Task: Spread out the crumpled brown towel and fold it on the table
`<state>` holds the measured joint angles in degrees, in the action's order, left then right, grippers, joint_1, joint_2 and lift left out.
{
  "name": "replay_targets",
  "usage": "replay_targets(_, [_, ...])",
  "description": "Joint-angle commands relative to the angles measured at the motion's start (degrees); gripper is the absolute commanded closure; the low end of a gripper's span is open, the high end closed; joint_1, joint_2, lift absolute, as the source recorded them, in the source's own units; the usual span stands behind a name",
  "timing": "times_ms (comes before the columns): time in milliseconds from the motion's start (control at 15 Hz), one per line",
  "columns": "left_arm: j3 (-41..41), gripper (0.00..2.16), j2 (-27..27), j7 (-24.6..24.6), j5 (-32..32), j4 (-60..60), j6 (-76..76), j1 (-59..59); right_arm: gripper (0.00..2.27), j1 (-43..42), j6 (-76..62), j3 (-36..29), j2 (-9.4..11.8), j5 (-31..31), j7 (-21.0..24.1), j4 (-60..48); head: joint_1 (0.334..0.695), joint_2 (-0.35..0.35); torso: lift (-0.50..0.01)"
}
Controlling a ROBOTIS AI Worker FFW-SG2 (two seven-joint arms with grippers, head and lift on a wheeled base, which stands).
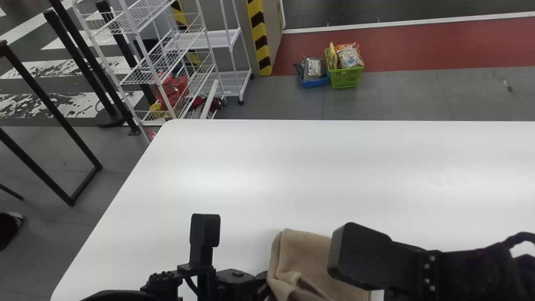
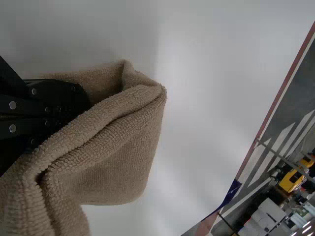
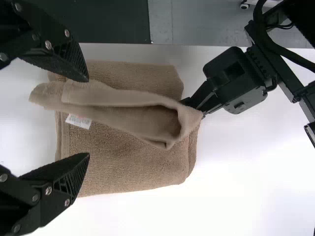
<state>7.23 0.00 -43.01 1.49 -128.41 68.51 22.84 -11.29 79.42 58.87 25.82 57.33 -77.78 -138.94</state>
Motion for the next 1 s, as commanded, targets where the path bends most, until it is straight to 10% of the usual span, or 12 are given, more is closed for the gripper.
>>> replay_targets(0, [-0.11,1.97,-0.15,0.20,-0.08,0.00,0.00,0.01,0.10,-0.23,3.16,-3.76,-0.16,-2.75,-0.54,-2.56,0.695,0.233,-0.127])
replay_targets(200, [-0.11,1.97,-0.15,-0.15,-0.34,0.00,0.00,0.01,0.45,0.92,3.86,-9.65,-1.47,-4.59,-0.54,-2.74,0.695,0.213,-0.127])
replay_targets(400, [-0.02,1.97,-0.15,-0.24,-0.43,-0.18,0.00,-0.08,1.84,2.85,2.99,-14.13,-4.29,-6.52,-0.54,-1.24,0.695,0.191,-0.127])
replay_targets(600, [0.15,1.89,-0.15,-0.15,-0.43,-0.35,0.00,0.01,2.12,4.78,-0.18,-15.01,-6.48,-7.32,-0.54,1.04,0.695,0.194,-0.127])
replay_targets(800, [1.21,0.13,-0.15,-0.50,0.97,-2.55,0.00,0.53,2.13,6.89,-2.29,-17.03,-8.42,-7.40,-0.54,2.63,0.695,0.218,-0.127])
replay_targets(933, [1.73,0.00,-0.15,0.38,0.45,-3.16,0.00,0.62,2.13,7.95,-3.17,-17.74,-8.59,-7.49,-0.54,2.89,0.695,0.226,-0.127])
